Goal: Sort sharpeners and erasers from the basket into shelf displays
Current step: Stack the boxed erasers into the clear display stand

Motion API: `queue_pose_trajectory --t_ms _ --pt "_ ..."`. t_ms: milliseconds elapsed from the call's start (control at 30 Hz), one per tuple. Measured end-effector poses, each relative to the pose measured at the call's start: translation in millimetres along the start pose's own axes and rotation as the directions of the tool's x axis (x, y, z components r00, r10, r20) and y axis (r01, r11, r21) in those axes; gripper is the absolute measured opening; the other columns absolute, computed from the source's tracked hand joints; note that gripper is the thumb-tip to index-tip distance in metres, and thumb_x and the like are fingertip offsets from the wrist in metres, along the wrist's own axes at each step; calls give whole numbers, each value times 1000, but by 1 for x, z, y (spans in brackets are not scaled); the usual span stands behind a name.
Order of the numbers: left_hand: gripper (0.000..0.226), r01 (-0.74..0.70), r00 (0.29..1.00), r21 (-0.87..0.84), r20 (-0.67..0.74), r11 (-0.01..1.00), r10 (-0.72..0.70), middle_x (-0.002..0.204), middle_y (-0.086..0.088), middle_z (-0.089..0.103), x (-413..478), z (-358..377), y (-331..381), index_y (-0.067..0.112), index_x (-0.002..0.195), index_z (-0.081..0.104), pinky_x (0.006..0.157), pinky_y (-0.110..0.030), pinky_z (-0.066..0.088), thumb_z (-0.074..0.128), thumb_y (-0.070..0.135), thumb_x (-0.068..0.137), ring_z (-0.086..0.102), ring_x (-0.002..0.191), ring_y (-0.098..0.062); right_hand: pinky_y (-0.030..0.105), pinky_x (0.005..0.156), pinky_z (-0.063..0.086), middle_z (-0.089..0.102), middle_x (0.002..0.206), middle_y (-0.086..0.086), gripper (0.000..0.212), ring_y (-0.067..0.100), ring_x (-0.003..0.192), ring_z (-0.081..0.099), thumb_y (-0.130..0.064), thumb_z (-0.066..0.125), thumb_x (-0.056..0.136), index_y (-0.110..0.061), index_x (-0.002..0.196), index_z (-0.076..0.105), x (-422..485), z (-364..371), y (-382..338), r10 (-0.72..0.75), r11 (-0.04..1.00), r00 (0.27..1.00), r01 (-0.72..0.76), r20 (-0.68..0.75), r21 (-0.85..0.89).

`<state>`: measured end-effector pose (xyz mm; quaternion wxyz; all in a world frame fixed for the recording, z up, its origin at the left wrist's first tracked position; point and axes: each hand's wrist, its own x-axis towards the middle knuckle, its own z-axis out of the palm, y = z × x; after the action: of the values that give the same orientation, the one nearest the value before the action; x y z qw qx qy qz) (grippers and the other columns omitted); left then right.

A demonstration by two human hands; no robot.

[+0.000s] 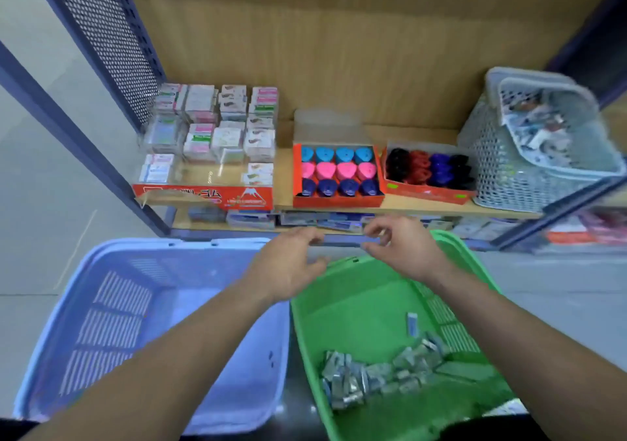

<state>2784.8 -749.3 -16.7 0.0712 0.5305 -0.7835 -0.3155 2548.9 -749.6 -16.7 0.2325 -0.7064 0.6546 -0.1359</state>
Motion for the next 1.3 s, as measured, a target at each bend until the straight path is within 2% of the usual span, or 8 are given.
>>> queue_pose_trajectory --t_ms 300,433,567,733,833,967,1167,1300 --pt "62 167 912 111 360 980 -196 147 -7 50 -9 145 19 16 146 43 108 -39 43 65 41 94 51 128 -25 25 87 47 69 120 5 44 15 93 62 -33 79 85 -15 123 68 -66 51 146 191 978 881 -132 433 -163" --pt "79 431 812 -2 437 902 -387 155 -10 37 4 211 17 18 151 35 109 -43 44 77 34 86 52 128 -29 34 107 42 44 148 14 86 30 130 51 -42 81 80 -21 151 39 -57 89 177 214 963 715 -39 666 -267" --pt "115 685 656 -10 443 728 -611 166 -10 1 -2 274 12 20 158 16 119 -51 31 89 40 71 24 147 -40 48 121 28 -2 165 15 134 41 149 21 -46 91 65 -24 161 1 -50 124 207 331 940 596 -140 731 -312" --pt "130 649 593 146 518 747 -616 166 -15 -7 -15 304 3 20 158 10 118 -54 31 92 50 61 16 149 -43 56 121 25 -4 163 13 157 43 150 12 -65 92 45 -23 159 -7 -76 141 233 386 923 490 -219 782 -318" --pt "132 614 563 180 582 769 -586 163 -17 0 -9 303 -5 24 157 14 117 -54 33 94 50 56 21 147 -45 48 119 30 19 162 14 148 36 146 27 -73 88 45 -21 159 10 -77 141 233 327 944 463 -127 824 -303" --pt "123 450 642 241 582 860 -500 149 -14 23 -1 300 -11 28 152 26 110 -51 41 93 56 52 35 135 -42 46 117 32 32 160 5 137 30 142 37 -78 83 46 -27 156 19 -81 154 233 231 965 458 7 858 -263" --pt "107 381 647 223 629 897 -431 149 -12 29 14 298 -5 17 145 41 108 -35 41 91 55 59 44 130 -33 29 83 42 52 128 -5 86 18 104 52 -63 87 56 -30 123 43 -82 164 231 128 977 597 63 792 -205" --pt "76 407 667 122 637 905 -386 124 -2 62 19 301 -2 22 120 56 80 -26 45 95 43 59 57 99 -23 32 90 43 49 132 -11 95 16 115 50 -62 86 60 -37 139 40 -81 167 223 107 987 596 34 796 -159"
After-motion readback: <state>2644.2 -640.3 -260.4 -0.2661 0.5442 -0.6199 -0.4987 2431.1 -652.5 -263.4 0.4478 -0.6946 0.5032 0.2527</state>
